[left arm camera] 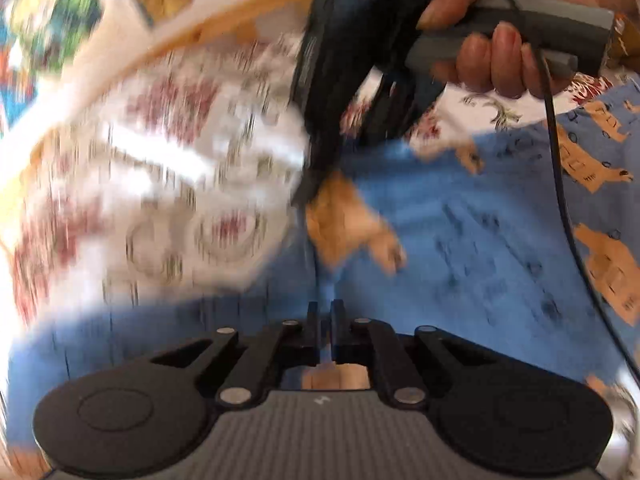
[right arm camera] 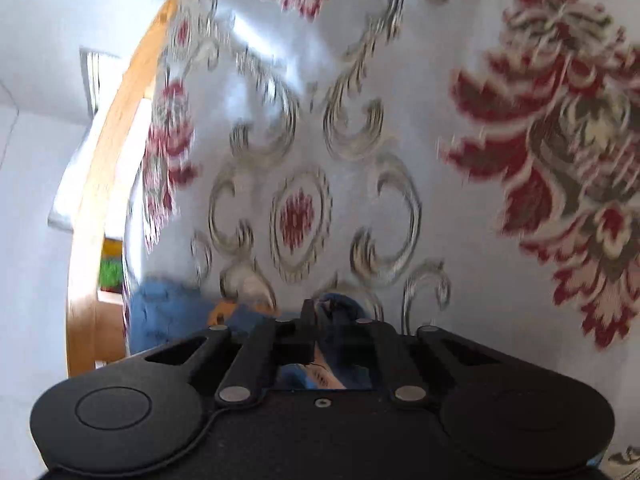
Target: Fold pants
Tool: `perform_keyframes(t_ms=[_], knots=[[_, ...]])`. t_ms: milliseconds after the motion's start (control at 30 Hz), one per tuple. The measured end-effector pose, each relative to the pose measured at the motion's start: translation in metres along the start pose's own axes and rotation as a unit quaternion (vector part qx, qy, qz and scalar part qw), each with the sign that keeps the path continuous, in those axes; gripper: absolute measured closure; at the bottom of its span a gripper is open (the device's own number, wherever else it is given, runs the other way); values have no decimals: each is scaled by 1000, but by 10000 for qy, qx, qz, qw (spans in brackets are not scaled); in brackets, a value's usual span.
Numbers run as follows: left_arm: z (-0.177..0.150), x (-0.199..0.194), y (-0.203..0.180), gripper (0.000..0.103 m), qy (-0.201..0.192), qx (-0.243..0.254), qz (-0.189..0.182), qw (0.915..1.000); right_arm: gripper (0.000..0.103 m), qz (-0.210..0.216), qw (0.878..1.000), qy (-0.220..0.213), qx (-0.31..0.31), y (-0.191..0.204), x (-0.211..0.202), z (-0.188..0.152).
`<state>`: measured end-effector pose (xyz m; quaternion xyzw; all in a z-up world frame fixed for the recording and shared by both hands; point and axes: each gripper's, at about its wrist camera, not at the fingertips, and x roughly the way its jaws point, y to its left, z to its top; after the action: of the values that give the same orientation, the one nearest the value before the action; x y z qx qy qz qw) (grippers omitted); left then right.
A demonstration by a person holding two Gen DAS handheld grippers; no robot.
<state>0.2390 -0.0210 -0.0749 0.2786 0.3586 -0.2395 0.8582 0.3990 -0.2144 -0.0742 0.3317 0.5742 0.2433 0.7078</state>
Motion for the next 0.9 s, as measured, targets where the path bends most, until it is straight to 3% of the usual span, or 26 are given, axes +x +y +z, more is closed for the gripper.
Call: perform_keyframes(t_ms=[167,233,267,300,333,367,400,500,567,667,733,767,833,900], knots=[[-19,-9,38,94,305,-719,-221,9967,96,-216,9996,158,-129,-12,12,6],[-21,-12,55,94,442,-1121,-370,9920,89,-76,9997,210,67,-18,5,8],[-22,-15,62,94,519,-1323,-422,9889,66,-263,9996,83,-46,-13,-4,6],[-24,-19,70,94,565,-1517,-439,9858,36,-556,9980,-160,-249,-6,-17,4],[-27,-27,75,93,525,-1676,-421,9836,27,-713,9959,-346,-432,0,-31,3],[-28,-39,79,91,312,-1738,-312,9838,25,-878,9930,-542,-580,8,-43,-1],[-28,-49,82,82,-45,-1651,-154,9861,25,-1072,9871,-874,-800,20,-56,-10],[-24,-70,86,39,-940,-1510,143,9840,25,-1031,9724,-1574,-1378,49,-72,-60],[-24,-64,93,39,-958,-1595,101,9825,27,-778,9768,-1559,-1245,50,-56,-96],[-32,-41,106,53,-350,-1757,406,9830,31,-782,9784,-1821,-585,24,-38,-132],[-37,-38,105,58,-335,-1512,569,9863,35,-1273,9582,-2547,-279,0,-50,-147],[-38,-40,105,58,-329,-1485,593,9866,41,-1429,9479,-2847,-33,-13,-63,-155],[-38,-46,103,58,-255,-1539,689,9853,41,-1570,9294,-3296,543,-27,-97,-179],[-36,-53,101,56,-242,-1582,763,9842,20,-1632,9217,-3451,694,-24,-131,-210]])
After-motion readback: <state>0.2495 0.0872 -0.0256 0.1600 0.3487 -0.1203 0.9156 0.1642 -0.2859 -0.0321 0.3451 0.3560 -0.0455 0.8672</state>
